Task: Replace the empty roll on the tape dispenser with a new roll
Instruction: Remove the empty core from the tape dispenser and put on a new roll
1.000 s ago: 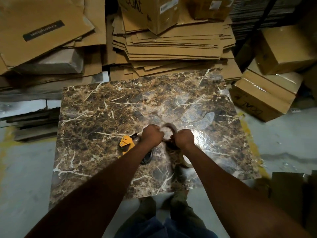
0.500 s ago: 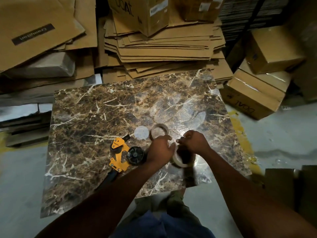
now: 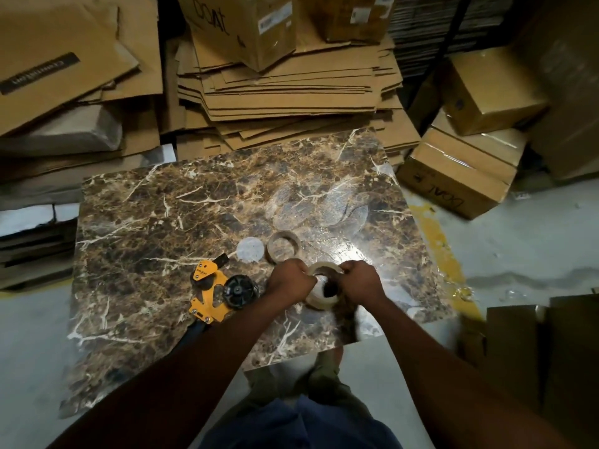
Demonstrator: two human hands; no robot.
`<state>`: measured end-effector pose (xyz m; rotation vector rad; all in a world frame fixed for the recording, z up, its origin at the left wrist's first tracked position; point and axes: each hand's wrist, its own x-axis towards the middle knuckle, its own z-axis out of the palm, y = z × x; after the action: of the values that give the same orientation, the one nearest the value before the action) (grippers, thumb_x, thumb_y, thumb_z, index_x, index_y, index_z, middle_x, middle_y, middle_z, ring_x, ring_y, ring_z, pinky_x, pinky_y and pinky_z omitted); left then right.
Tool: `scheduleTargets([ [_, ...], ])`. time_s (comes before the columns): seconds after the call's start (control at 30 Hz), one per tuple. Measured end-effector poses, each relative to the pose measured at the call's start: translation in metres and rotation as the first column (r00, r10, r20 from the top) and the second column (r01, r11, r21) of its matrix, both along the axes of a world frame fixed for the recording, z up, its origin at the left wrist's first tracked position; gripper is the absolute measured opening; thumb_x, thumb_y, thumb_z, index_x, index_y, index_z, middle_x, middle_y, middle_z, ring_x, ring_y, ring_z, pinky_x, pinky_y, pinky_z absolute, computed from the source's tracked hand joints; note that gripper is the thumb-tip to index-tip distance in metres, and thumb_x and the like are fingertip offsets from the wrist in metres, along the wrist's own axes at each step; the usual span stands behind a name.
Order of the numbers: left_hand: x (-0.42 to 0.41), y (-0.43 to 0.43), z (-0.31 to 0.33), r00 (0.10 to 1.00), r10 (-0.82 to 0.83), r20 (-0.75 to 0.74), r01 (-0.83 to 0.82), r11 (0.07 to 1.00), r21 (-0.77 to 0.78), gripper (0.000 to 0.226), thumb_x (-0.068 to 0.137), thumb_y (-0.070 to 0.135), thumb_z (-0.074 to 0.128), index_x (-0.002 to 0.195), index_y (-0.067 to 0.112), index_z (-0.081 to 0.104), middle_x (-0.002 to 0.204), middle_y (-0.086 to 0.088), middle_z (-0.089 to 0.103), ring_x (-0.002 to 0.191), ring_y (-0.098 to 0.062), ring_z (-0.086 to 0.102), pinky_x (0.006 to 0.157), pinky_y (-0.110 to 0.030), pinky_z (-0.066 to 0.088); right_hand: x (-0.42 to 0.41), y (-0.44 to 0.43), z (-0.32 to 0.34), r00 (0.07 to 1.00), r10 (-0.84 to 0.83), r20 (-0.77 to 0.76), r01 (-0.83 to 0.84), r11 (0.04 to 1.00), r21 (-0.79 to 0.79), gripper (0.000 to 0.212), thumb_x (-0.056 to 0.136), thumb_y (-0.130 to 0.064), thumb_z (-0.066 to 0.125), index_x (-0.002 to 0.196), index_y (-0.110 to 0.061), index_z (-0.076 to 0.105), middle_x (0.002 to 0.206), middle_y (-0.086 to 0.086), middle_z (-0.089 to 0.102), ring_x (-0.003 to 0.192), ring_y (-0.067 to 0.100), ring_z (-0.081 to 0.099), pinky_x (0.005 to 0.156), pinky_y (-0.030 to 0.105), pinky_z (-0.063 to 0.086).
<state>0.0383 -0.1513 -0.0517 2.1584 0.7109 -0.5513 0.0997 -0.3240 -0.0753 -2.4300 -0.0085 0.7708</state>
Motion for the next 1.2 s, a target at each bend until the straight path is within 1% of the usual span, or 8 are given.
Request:
scheduleTargets([
  [0.13, -0.002, 0.03, 0.022, 0.972, 0.232, -0.045, -0.236, 0.952, -0.196, 0.029, 0.074, 0.039, 0.082, 0.083, 0.016, 0.066, 0.07, -0.008, 0.074, 0.064, -0.034, 0.075, 0.065, -0.044, 0.065, 0.008, 0.021, 0.01, 0.998, -0.031, -0.062, 0.041, 0.985, 0.169, 0.018, 0.074, -0.04, 0.075, 0.077, -0.023, 0.08, 0.068, 0.001, 0.074, 0.073, 0.023, 0.073, 0.068, 0.039, 0.055],
  [0.23, -0.012, 0.059, 0.035, 0.943, 0.319, -0.091, -0.331, 0.884, -0.329, 0.054, 0.065, 0.041, 0.086, 0.099, 0.003, 0.067, 0.079, -0.024, 0.075, 0.071, -0.044, 0.076, 0.07, -0.06, 0.065, 0.011, 0.045, 0.018, 0.996, -0.017, -0.083, 0.038, 0.965, 0.26, 0.027, 0.068, -0.041, 0.076, 0.084, -0.021, 0.081, 0.071, 0.004, 0.076, 0.067, 0.014, 0.068, 0.068, 0.039, 0.057],
  [0.43, -0.045, 0.105, 0.056, 0.897, 0.441, -0.032, -0.421, 0.83, -0.365, 0.014, 0.088, 0.017, 0.079, 0.102, 0.013, 0.078, 0.084, -0.015, 0.077, 0.06, -0.025, 0.071, 0.066, -0.042, 0.066, 0.005, 0.094, 0.033, 0.975, 0.014, -0.221, 0.081, 0.906, 0.416, 0.024, 0.066, -0.03, 0.089, 0.07, -0.01, 0.075, 0.063, 0.004, 0.065, 0.058, 0.018, 0.057, 0.057, 0.031, 0.047],
  [0.67, -0.082, 0.13, 0.053, 0.888, 0.46, -0.006, -0.449, 0.863, -0.23, 0.018, 0.096, 0.018, 0.071, 0.112, 0.014, 0.078, 0.085, -0.021, 0.076, 0.047, -0.02, 0.059, 0.045, -0.024, 0.049, -0.018, 0.127, 0.035, 0.954, 0.196, -0.226, -0.073, 0.885, 0.46, 0.022, 0.07, -0.02, 0.09, 0.063, -0.013, 0.071, 0.062, -0.004, 0.064, 0.063, 0.01, 0.059, 0.065, 0.027, 0.047],
  [0.77, -0.092, 0.135, 0.041, 0.914, 0.407, 0.01, -0.4, 0.904, -0.151, 0.025, 0.097, 0.019, 0.067, 0.119, 0.014, 0.077, 0.083, -0.016, 0.075, 0.05, -0.019, 0.06, 0.05, -0.024, 0.047, -0.031, 0.132, 0.026, 0.949, 0.208, -0.237, -0.08, 0.885, 0.459, 0.032, 0.068, -0.023, 0.092, 0.066, -0.003, 0.067, 0.065, 0.003, 0.064, 0.06, 0.01, 0.056, 0.064, 0.031, 0.046],
  [0.9, -0.095, 0.135, 0.038, 0.921, 0.389, -0.018, -0.388, 0.913, -0.129, 0.027, 0.097, 0.013, 0.059, 0.118, 0.016, 0.077, 0.095, -0.015, 0.076, 0.059, -0.018, 0.058, 0.053, -0.025, 0.042, -0.044, 0.138, 0.018, 0.956, 0.165, -0.24, -0.044, 0.896, 0.442, 0.031, 0.074, -0.019, 0.088, 0.068, -0.012, 0.059, 0.063, 0.004, 0.056, 0.057, 0.013, 0.051, 0.063, 0.031, 0.043],
  [1.07, -0.095, 0.137, 0.034, 0.911, 0.412, -0.005, -0.408, 0.902, -0.14, 0.027, 0.097, 0.021, 0.058, 0.116, 0.021, 0.077, 0.1, -0.014, 0.078, 0.087, -0.035, 0.073, 0.07, -0.035, 0.055, -0.05, 0.146, 0.01, 0.966, 0.14, -0.218, -0.039, 0.911, 0.41, 0.034, 0.075, -0.035, 0.087, 0.066, -0.015, 0.061, 0.059, 0.002, 0.054, 0.055, 0.014, 0.048, 0.06, 0.029, 0.041],
  [1.2, -0.097, 0.141, 0.03, 0.913, 0.407, -0.022, -0.405, 0.9, -0.163, 0.029, 0.098, 0.016, 0.053, 0.115, 0.019, 0.076, 0.098, -0.019, 0.077, 0.077, -0.033, 0.068, 0.067, -0.035, 0.047, -0.051, 0.15, 0.008, 0.964, 0.128, -0.232, -0.021, 0.91, 0.413, 0.05, 0.075, -0.039, 0.086, 0.075, 0.005, 0.062, 0.061, 0.003, 0.054, 0.054, 0.013, 0.048, 0.059, 0.027, 0.043],
])
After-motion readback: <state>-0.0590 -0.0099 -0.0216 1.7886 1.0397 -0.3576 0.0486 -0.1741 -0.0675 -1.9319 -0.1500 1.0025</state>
